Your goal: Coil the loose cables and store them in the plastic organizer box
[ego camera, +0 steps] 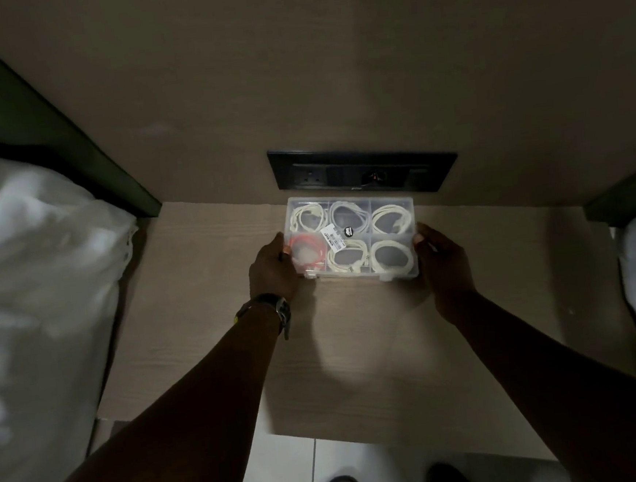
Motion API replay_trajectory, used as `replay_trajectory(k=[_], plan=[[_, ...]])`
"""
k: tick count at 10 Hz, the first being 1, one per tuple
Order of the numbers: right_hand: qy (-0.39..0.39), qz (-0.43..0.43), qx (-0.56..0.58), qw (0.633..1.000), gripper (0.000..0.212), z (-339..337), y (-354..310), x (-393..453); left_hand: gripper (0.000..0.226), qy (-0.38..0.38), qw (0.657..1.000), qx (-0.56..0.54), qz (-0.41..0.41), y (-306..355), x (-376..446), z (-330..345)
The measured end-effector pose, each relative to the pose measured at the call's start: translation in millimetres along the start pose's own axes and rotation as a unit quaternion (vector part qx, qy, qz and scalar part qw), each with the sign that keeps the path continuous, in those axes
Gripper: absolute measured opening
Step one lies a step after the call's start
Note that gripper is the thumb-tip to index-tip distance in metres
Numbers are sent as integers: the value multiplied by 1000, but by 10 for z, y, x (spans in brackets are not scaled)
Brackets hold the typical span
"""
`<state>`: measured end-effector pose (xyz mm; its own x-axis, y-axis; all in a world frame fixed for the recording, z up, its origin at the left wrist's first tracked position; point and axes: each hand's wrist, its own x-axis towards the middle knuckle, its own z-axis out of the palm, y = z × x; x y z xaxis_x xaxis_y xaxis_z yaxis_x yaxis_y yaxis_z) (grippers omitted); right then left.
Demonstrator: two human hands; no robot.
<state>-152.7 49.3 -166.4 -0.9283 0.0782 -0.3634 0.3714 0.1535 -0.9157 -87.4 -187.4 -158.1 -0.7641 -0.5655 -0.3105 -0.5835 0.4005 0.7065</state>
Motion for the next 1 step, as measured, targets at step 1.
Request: replay_trajectory(k=[1], plan=[[4, 7, 17, 1000, 43, -161, -176, -72, 46, 30, 999, 6, 33, 160, -146, -70]])
